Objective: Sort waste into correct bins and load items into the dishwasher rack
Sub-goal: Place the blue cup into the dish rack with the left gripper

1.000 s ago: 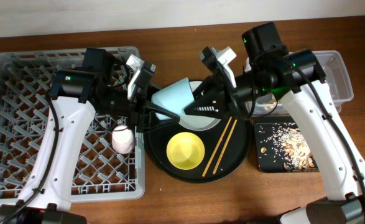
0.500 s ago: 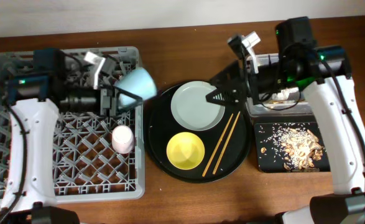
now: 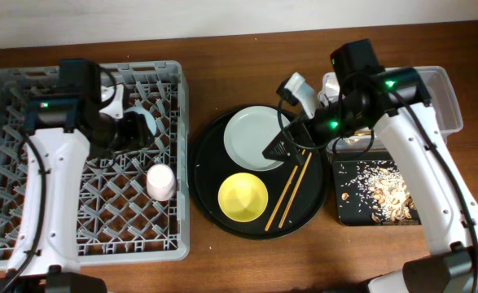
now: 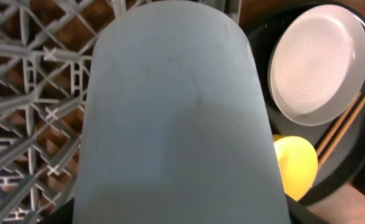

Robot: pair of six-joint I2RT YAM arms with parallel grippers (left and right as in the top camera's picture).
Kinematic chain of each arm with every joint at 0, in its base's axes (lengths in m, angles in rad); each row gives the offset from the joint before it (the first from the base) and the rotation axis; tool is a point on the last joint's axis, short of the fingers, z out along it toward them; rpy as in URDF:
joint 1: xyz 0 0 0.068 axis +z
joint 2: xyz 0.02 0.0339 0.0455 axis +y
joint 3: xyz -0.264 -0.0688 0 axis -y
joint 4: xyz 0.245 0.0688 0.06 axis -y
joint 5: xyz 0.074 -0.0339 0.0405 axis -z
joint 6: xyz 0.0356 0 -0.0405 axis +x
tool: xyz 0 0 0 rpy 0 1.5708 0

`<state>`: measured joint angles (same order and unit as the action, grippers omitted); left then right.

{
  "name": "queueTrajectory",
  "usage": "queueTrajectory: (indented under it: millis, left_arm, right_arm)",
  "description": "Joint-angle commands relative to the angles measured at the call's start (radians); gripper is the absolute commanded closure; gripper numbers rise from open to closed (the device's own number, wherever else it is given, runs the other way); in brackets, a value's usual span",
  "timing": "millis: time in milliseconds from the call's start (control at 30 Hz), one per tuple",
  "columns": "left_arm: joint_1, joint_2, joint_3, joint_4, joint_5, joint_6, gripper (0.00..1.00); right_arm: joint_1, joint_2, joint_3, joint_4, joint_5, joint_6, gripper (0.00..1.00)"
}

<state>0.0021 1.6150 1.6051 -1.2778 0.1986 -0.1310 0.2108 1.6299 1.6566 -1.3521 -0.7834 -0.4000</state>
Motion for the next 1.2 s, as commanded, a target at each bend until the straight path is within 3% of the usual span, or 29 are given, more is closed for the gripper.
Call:
queueTrajectory:
  millis: [0,533,667,700,733,833,1167]
  left_arm:
    - [-0.039,0.036,0.013,0.026,-0.061,-0.029,0.70]
    - [-0.061,0.222,0.013,0.060,-0.113,-0.044,0.67]
    - [-0.061,0.245,0.013,0.074,-0.113,-0.044,0.58]
    - [-0.061,0.246,0.013,0.075,-0.114,-0.044,0.47]
    - [-0.061,0.246,0.013,0.077,-0.111,-0.044,0.23]
    - [-0.061,0.246,0.013,0.076,-0.109,-0.045,0.02]
    - [-0.061,0.198,0.164,0.003,-0.109,-0.044,0.01]
  right_arm:
    - [0.005,-0.017,-0.035,0.006,0.056,-0.002,0.01]
    - [0.005,-0.017,-0.047,0.002,0.059,-0.002,0.01]
    - [0.005,-0.017,-0.047,0.002,0.059,-0.002,0.01]
    - [0.005,-0.017,-0.047,0.002,0.059,-0.002,0.01]
    - [0.005,-0.017,-0.047,0.001,0.059,-0.002,0.01]
    - [0.005,-0.017,-0.047,-0.004,0.059,-0.002,0.01]
    - [0.005,-0.017,-0.047,-0.005,0.041,0.006,0.01]
